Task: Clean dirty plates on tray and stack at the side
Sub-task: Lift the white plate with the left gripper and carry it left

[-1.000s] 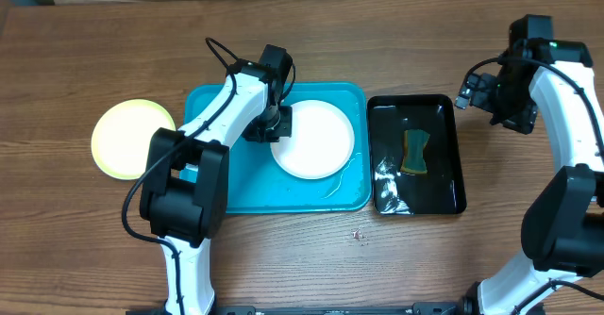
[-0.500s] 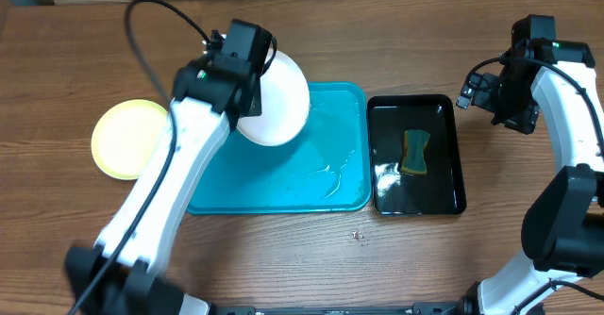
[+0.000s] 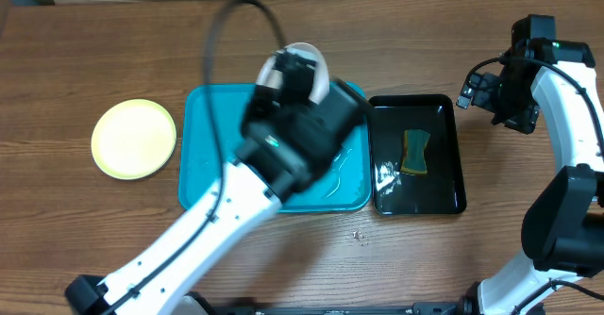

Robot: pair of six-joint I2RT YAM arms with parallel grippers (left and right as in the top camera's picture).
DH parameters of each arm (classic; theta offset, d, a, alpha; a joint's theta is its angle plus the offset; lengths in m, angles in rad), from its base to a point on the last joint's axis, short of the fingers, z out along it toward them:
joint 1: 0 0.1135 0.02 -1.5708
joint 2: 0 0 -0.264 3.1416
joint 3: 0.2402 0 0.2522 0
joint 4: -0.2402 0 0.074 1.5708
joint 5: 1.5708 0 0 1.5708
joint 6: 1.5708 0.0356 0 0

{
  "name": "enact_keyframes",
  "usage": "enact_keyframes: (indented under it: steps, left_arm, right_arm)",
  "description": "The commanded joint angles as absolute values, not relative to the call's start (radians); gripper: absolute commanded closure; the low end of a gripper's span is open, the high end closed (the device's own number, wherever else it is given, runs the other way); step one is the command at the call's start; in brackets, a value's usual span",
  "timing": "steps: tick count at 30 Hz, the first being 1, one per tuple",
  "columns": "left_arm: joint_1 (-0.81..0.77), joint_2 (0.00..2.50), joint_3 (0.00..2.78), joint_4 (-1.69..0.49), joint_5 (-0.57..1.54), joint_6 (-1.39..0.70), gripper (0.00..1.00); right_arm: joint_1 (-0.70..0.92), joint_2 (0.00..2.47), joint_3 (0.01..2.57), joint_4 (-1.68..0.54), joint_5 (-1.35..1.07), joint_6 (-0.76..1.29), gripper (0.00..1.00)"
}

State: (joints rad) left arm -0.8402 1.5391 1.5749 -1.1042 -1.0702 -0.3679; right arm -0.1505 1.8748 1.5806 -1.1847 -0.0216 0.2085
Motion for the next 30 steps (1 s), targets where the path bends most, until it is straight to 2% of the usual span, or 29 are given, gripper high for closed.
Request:
enact_keyframes:
  steps: [1, 5, 10, 13, 16, 22, 27, 30]
  left_arm:
    - [-0.932, 1.562, 1.575, -1.105, -1.354, -0.389, 0.96]
    - [-0.997, 1.567, 1.575, -1.101, -1.431, -0.39, 0.96]
    - [-0.987, 1.567, 1.575, -1.095, -1.415, -0.42, 0.96]
    - [-0.956, 1.567, 1.575, -1.095, -1.354, -0.448, 0.96]
    - [-0.896, 1.567, 1.575, -1.095, -1.195, -0.476, 0.96]
    - [-0.616, 1.579, 1.575, -1.095, -0.71, -0.48, 0.96]
    - [-0.255, 1.617, 1.574, -1.118, -0.329, -0.479, 0.96]
    - [-0.026, 1.667, 1.574, -1.142, -0.196, -0.479, 0.96]
  right_arm:
    - [-0.152, 1.864, 1.59, -1.18, -0.02, 0.209, 0.0]
    - [-0.152, 1.864, 1.59, -1.18, -0.02, 0.209, 0.0]
    - [-0.152, 1.864, 1.59, -1.18, -0.02, 0.209, 0.0]
    - [-0.152, 1.864, 1.59, -1.18, -0.02, 0.209, 0.0]
    - [-0.152, 1.864, 1.59, -1.18, -0.02, 0.209, 0.0]
    - [-0.152, 1.864, 1.59, -1.18, -0.02, 0.209, 0.0]
    - [-0.152, 1.864, 1.59, -1.18, -0.02, 0.209, 0.0]
    - [-0.152, 1.864, 1.59, -1.18, -0.02, 0.209, 0.0]
